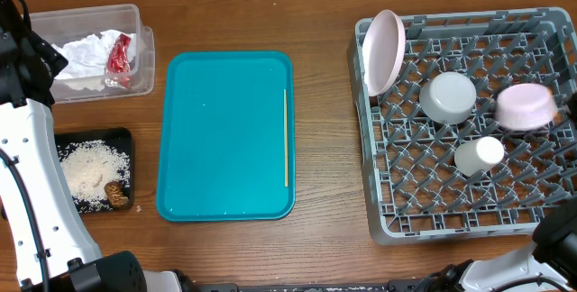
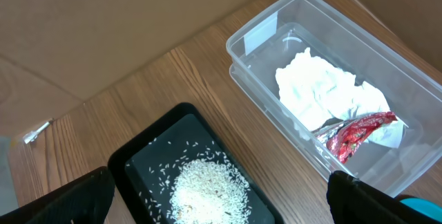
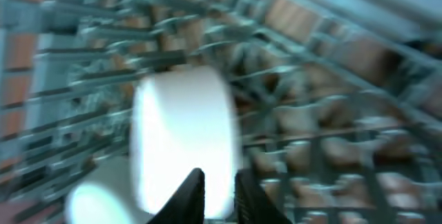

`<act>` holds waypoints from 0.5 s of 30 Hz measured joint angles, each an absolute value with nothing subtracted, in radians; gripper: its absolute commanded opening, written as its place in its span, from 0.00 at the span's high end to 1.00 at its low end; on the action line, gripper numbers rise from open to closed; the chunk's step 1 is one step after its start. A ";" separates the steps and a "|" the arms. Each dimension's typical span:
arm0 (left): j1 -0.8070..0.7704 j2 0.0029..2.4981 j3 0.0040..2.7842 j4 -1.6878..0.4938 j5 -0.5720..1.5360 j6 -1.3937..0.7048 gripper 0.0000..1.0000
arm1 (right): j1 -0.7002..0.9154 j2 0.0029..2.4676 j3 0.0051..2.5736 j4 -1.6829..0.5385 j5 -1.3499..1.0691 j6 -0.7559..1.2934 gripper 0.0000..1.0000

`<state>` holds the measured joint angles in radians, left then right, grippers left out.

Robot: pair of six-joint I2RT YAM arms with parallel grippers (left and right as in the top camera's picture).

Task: Sort waste into correct bins and load items into the dishwasher
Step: 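Release the plate and lift the right gripper out of the rack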

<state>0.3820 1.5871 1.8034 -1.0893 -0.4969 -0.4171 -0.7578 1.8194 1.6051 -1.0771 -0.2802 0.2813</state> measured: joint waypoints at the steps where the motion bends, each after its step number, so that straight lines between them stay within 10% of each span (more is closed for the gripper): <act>1: 0.382 1.587 1.803 -1.089 -0.497 -0.417 0.00 | -0.758 1.819 1.605 -1.081 -0.247 0.290 0.81; 15: 0.382 1.587 1.803 -1.089 -0.497 -0.417 0.00 | -0.662 1.686 1.603 -1.030 -0.160 0.310 0.96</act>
<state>0.3820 1.5871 1.8034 -1.0893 -0.4969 -0.4171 -0.6624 1.6859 1.6032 -1.0298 -0.1604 0.3099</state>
